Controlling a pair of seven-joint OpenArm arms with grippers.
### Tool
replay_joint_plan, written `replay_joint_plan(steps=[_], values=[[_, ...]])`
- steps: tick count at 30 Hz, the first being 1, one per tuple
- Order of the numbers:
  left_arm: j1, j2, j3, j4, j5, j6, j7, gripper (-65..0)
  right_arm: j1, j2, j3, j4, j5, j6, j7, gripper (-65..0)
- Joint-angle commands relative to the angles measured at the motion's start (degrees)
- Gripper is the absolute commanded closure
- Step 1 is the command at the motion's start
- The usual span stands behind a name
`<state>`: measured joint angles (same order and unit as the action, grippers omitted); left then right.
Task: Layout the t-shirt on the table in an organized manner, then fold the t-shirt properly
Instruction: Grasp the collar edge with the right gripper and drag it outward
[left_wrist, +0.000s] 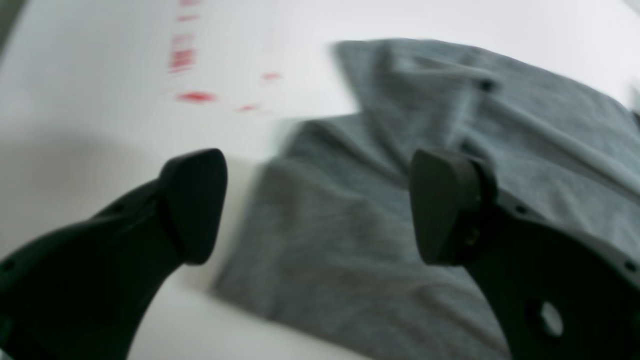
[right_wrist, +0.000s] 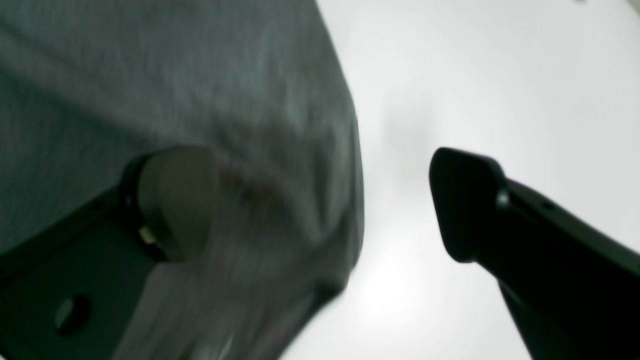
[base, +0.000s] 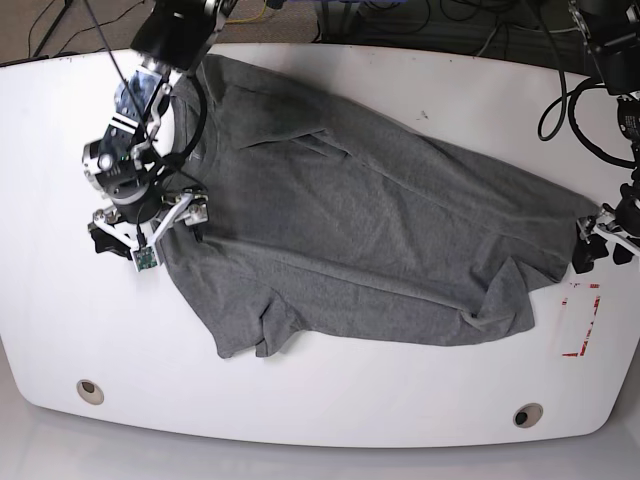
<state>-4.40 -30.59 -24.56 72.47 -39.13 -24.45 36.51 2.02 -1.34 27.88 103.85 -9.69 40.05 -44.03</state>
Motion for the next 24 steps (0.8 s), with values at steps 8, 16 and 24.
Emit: replay_joint_plan(steps=[8, 16, 24], values=[[1.5, -1.5, -6.3, 0.6, -0.8, -0.6, -1.7, -52.8, -12.1, -7.1, 0.6, 12.9, 1.0, -0.1, -3.6, -65.0], [1.3, -1.6, -6.3, 0.9, 2.9, -0.6, -1.7, -52.8, -19.9, -7.7, 3.7, 12.6, 6.0, -0.1, -3.5, -65.0], [-1.0, -1.5, -6.0, 1.0, 5.7, -0.6, -1.7, -52.8, -25.5, -7.7, 6.6, 12.6, 14.0, -0.1, -3.7, -65.0]])
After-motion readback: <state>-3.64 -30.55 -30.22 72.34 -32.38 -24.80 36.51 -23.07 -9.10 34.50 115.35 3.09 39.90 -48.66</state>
